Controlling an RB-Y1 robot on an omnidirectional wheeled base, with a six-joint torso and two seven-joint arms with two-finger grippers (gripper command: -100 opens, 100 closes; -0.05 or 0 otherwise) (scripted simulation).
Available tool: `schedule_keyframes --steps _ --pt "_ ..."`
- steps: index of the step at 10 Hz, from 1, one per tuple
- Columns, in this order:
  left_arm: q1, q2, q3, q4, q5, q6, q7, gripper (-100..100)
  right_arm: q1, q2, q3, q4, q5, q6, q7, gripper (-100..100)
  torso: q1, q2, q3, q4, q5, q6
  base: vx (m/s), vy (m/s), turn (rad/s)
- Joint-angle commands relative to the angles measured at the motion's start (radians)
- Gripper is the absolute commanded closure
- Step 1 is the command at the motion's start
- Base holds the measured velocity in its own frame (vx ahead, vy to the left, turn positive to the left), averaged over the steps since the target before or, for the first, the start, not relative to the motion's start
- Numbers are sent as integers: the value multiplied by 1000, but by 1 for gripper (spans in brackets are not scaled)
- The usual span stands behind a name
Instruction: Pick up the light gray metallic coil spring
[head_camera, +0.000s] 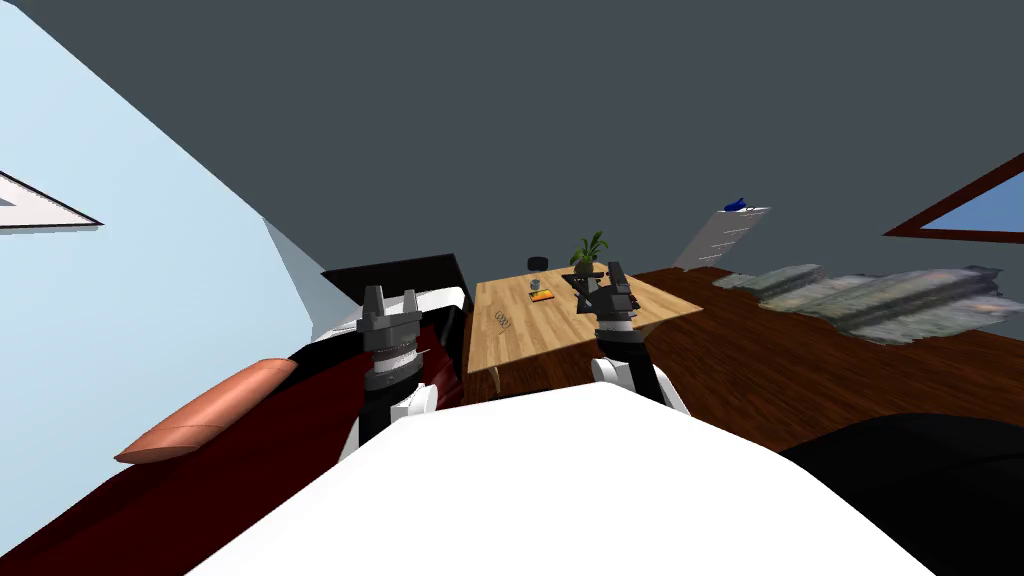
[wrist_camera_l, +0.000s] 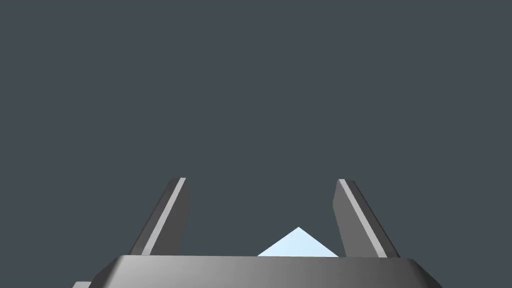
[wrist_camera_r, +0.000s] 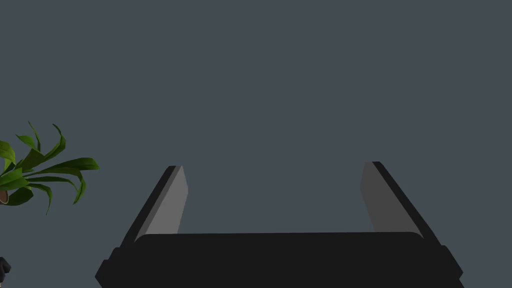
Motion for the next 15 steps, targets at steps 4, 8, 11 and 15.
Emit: schedule_keyframes --steps 4,8,11,15 --pt "-68 34 5 99 22 66 -26 -100 0 0 0 0 0 0 0 0 1 2 1 0 0 0 -39 10 -105" --pt "-141 58 11 208 45 136 -54 -100 0 0 0 0 0 0 0 0 1 3 2 1 0 0 -52 15 -116" --pt "-202 75 16 299 65 194 -77 -100 0 0 0 0 0 0 0 0 1 3 1 1 0 0 -46 6 -116" --pt "-271 93 23 404 88 258 -104 -100 0 0 0 0 0 0 0 0 0 3 2 1 0 0 -50 3 -113"
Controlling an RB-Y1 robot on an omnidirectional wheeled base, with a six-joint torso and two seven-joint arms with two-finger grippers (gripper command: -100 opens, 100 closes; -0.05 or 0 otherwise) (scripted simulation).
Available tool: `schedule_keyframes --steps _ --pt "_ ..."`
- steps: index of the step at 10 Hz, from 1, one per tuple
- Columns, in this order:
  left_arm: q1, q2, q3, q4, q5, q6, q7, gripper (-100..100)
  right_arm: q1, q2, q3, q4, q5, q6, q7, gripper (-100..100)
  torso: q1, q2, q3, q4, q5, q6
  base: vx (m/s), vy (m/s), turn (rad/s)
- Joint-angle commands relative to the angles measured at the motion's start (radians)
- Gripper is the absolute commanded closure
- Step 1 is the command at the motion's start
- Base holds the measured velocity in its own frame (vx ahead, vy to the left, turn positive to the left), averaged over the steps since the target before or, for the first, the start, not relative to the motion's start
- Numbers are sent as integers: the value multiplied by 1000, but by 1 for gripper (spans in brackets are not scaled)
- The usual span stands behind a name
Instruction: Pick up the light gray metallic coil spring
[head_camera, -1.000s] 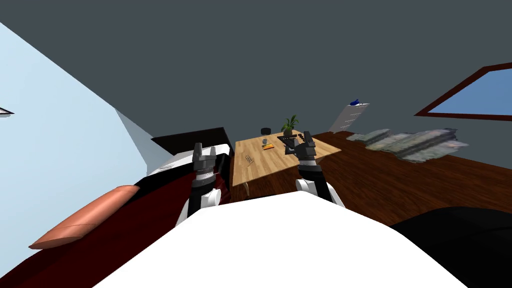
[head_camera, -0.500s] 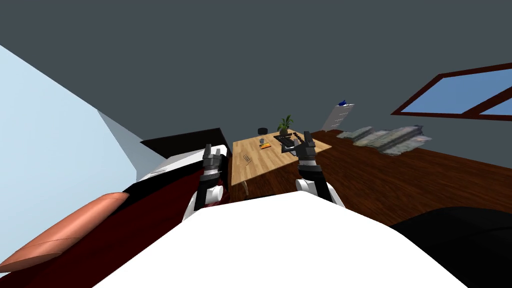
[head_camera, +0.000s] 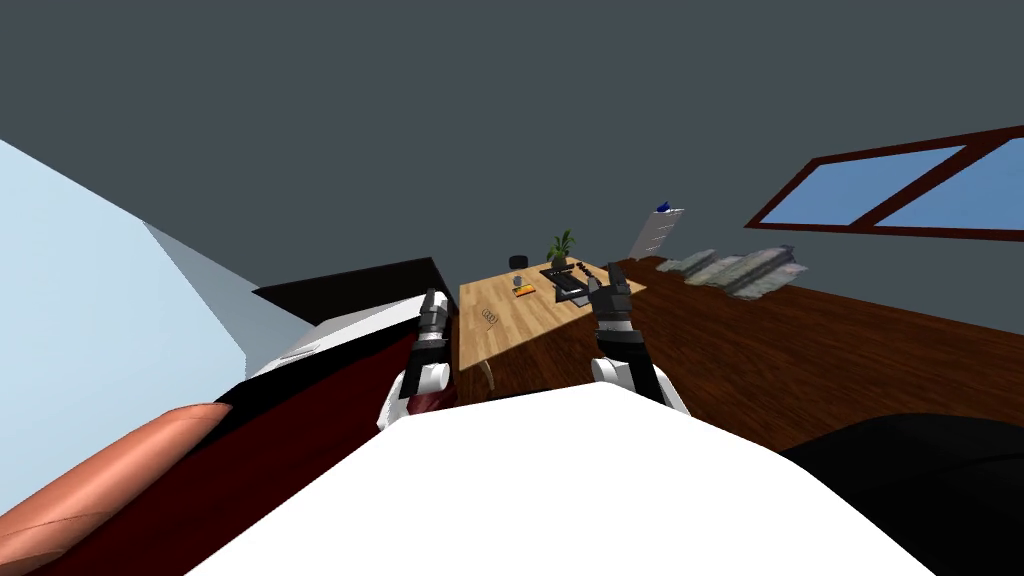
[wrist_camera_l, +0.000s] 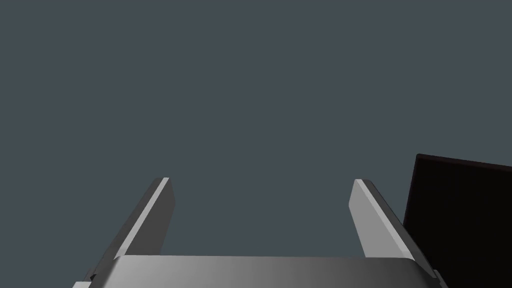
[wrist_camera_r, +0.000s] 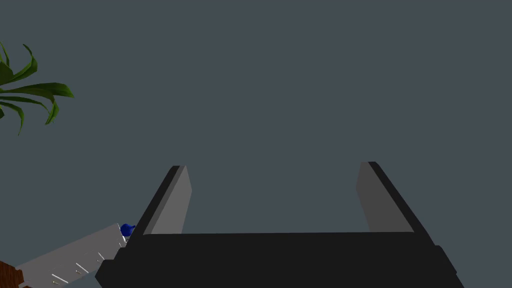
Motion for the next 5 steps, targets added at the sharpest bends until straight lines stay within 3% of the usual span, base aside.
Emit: schedule_keyframes --steps 1,4,5 --pt "-41 7 1 50 12 40 -19 -100 0 0 0 0 0 0 0 0 0 0 0 0 0 0 -48 -1 -150" --pt "-79 18 4 136 25 76 -34 -100 0 0 0 0 0 0 0 0 0 -1 -1 0 0 0 -35 -1 -90" --pt "-119 29 8 172 39 113 -50 -100 0 0 0 0 0 0 0 0 0 -1 -1 0 0 0 -40 -6 -138"
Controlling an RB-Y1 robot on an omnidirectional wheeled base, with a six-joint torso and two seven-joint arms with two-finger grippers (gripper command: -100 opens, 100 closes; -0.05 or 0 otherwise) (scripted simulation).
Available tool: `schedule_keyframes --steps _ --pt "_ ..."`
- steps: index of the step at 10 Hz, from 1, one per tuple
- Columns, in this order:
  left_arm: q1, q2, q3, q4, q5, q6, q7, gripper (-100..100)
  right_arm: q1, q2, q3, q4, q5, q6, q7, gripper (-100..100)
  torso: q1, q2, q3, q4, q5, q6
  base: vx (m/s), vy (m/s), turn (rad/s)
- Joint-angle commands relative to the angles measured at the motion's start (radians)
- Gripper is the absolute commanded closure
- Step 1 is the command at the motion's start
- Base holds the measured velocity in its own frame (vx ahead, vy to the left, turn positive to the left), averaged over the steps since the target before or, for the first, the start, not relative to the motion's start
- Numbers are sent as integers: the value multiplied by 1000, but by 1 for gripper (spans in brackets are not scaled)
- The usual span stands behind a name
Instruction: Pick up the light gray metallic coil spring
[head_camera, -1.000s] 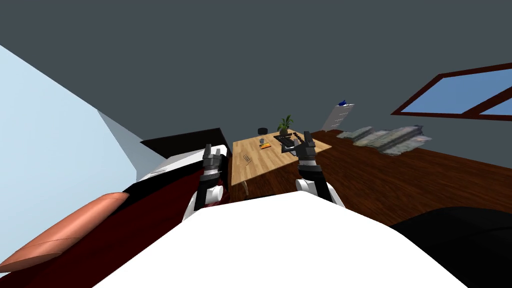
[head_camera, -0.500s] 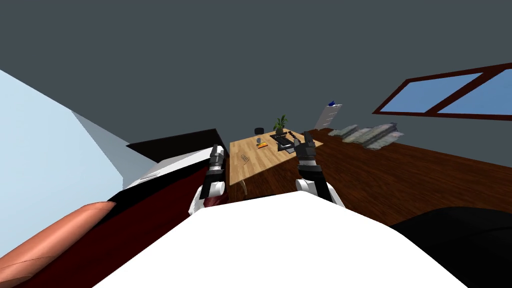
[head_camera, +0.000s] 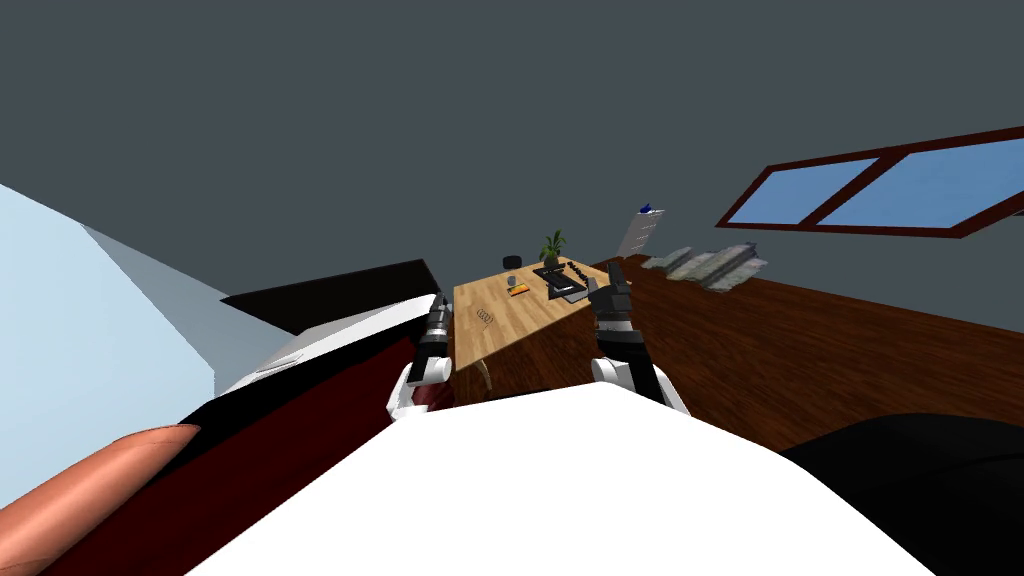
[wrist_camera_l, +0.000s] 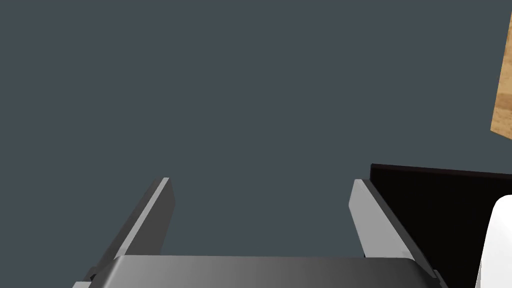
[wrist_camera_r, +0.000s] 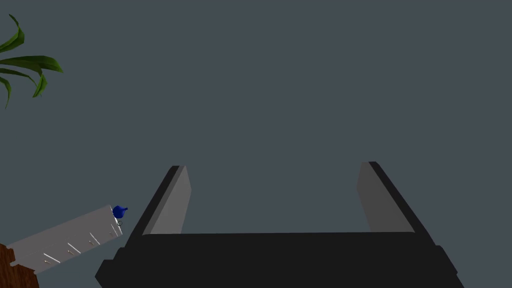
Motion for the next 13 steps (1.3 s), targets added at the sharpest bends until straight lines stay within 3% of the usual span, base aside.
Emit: schedule_keyframes --steps 1,2,3,4,5,6,7,8,9,10,12,13 --pt "-27 -3 0 50 3 24 -14 -100 0 0 0 0 0 0 0 0 0 0 0 0 0 0 -34 1 -66" --pt "-68 8 4 88 17 62 -31 -100 0 0 0 0 0 0 0 0 0 0 0 0 0 0 -40 -6 -119" --pt "-68 8 4 117 17 62 -31 -100 0 0 0 0 0 0 0 0 0 0 0 0 0 0 -33 -2 -87" --pt "-109 19 8 151 32 100 -47 -100 0 0 0 0 0 0 0 0 0 0 0 0 0 0 -32 -1 -140" --pt "-109 19 8 180 32 100 -47 -100 0 0 0 0 0 0 0 0 0 0 0 0 0 0 -30 3 -73" --pt "-151 30 12 214 47 139 -64 -100 0 0 0 0 0 0 0 0 0 -1 0 0 0 -1 -33 -9 -147" --pt "-151 30 12 250 47 139 -64 -100 0 0 0 0 0 0 0 0 0 -1 0 0 0 0 -29 -2 -65" --pt "-193 40 16 290 62 173 -81 -100 0 0 0 0 0 0 0 0 0 -1 0 0 0 -1 -31 -4 -129" --pt "-193 40 16 306 62 179 -81 -100 0 0 0 0 0 0 0 0 0 0 0 0 0 0 -25 -1 -71" --pt "-235 50 20 341 77 218 -99 -100 0 0 0 0 0 0 0 0 0 -1 0 0 0 -1 -26 -5 -137" --pt "-235 50 20 386 77 218 -99 -100 0 0 0 0 0 0 0 0 0 -1 -1 0 0 -1 -10 -2 -28" --pt "-277 60 25 416 93 257 -116 -100 0 0 0 0 0 0 0 0 1 -2 -1 0 0 -1 -10 -5 -109"
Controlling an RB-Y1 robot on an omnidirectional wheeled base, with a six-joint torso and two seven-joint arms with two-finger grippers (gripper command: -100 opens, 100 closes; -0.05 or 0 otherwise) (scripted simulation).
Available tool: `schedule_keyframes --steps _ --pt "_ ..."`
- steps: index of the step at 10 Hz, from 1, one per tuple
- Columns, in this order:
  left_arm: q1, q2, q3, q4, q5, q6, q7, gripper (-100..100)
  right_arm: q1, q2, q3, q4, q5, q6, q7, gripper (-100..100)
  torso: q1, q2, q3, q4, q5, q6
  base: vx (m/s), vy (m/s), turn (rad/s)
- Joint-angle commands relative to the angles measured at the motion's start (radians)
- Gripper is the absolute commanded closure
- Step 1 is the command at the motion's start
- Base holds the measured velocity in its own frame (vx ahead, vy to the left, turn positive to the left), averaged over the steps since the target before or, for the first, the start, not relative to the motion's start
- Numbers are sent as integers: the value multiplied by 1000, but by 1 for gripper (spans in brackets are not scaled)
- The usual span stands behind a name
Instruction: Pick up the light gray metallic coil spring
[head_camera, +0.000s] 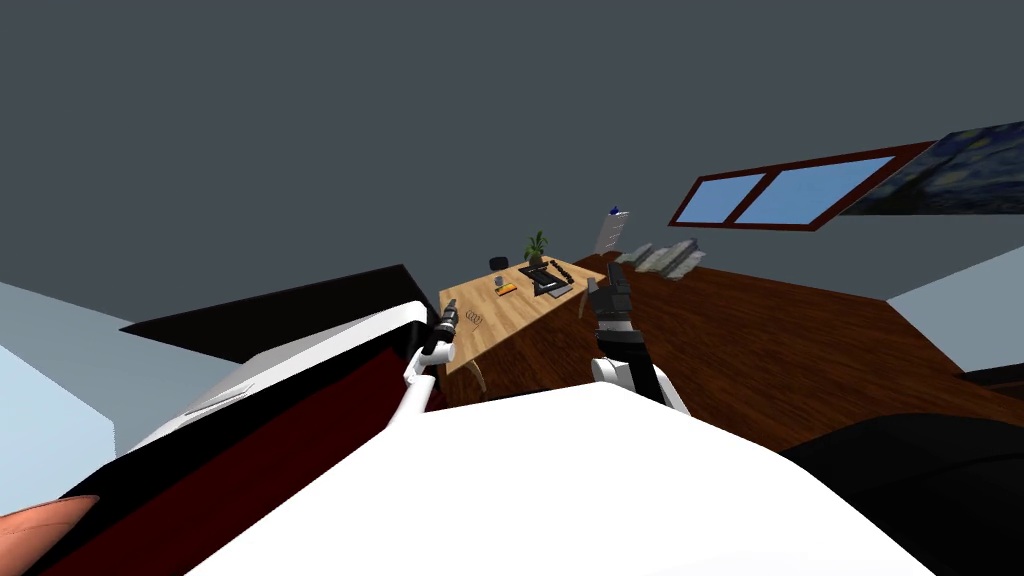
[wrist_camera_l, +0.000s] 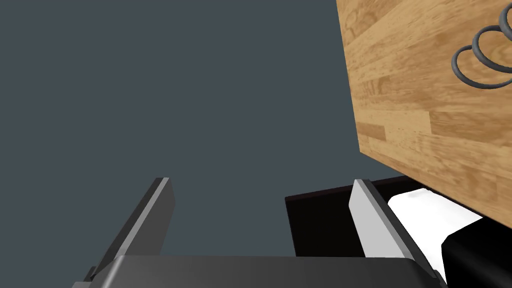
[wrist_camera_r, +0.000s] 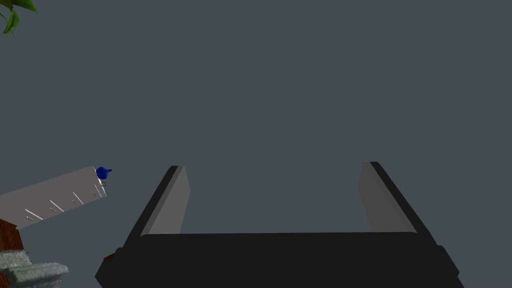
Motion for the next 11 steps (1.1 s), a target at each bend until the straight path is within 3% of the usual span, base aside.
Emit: schedule_keyframes --steps 1,2,3,5,6,8,9,11 --pt "-18 0 3 50 5 25 -12 -100 0 0 0 0 0 0 0 0 0 0 0 0 0 0 -11 -2 -85" --pt "-58 9 7 80 21 62 -29 -100 0 0 0 0 0 0 0 0 0 0 0 0 0 -1 -14 -6 -110" --pt "-60 9 7 110 21 64 -29 -100 0 0 0 0 0 0 0 0 0 0 0 0 0 0 -11 -2 -69" --pt "-60 9 7 119 21 64 -29 -100 0 0 0 0 0 0 0 0 0 0 0 0 0 -1 0 0 0" --pt "-101 17 12 157 36 102 -46 -100 0 0 0 0 0 0 0 0 0 0 0 0 0 -1 -5 -5 -121" --pt "-101 17 12 188 36 102 -46 -100 0 0 0 0 0 0 0 0 0 0 0 0 0 -1 -4 -1 -31" --pt "-141 26 16 231 51 140 -64 -100 0 0 0 0 0 0 0 0 0 0 0 0 0 -1 -1 -5 -114" --pt "-141 26 16 257 51 140 -64 -100 0 0 0 0 0 0 0 0 0 0 0 0 0 -1 -1 -1 -28"
